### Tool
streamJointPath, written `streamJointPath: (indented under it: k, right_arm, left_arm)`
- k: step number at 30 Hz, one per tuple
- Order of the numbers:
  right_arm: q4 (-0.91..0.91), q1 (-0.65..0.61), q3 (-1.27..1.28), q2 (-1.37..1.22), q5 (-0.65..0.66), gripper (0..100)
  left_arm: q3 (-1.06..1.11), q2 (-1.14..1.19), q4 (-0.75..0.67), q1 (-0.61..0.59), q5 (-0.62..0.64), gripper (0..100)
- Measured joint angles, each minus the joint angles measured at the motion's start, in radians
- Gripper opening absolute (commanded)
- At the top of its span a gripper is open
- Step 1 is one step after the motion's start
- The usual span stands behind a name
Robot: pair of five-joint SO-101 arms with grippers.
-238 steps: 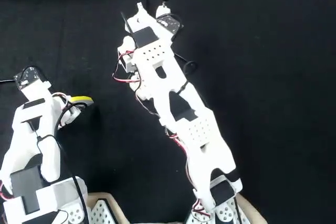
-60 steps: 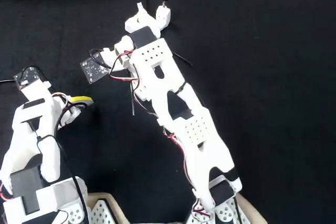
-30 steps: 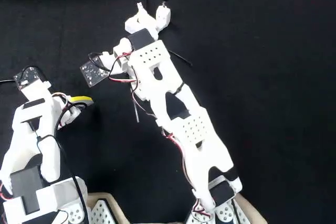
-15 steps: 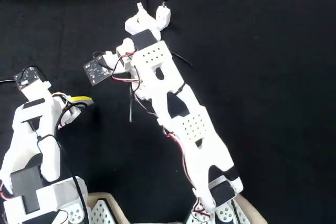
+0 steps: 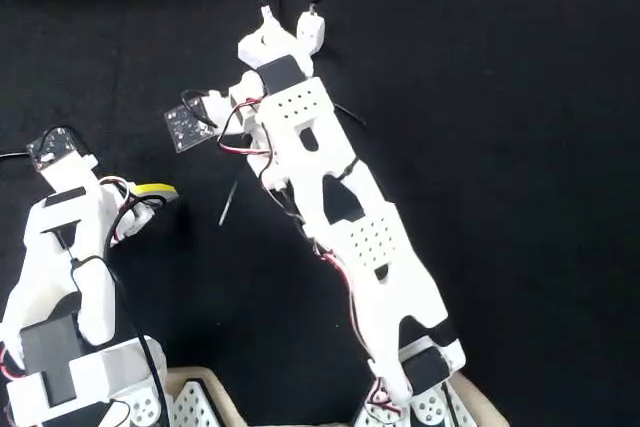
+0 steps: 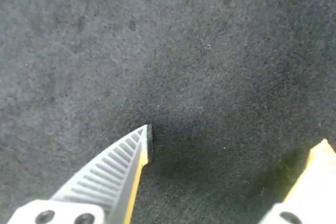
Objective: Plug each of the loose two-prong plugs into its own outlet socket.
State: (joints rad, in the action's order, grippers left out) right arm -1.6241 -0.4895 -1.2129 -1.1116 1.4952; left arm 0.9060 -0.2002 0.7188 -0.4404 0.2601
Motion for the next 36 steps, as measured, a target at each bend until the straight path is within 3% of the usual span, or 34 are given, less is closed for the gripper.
streamJointPath:
  k: [26,33,36]
  right_arm:
    - [0.083,-0.035,-0.032,-0.063,-0.411,1.2]
    - [-0.017,-0.035,-0.152,-0.091,-0.422,2.4]
    - [-0.095,-0.035,-0.247,-0.112,-0.423,10.1]
  left_arm:
    - [0.0,0.0,0.0,0.0,0.0,45]
    - [0.0,0.0,0.0,0.0,0.0,45]
    - [0.0,0.0,0.0,0.0,0.0,45]
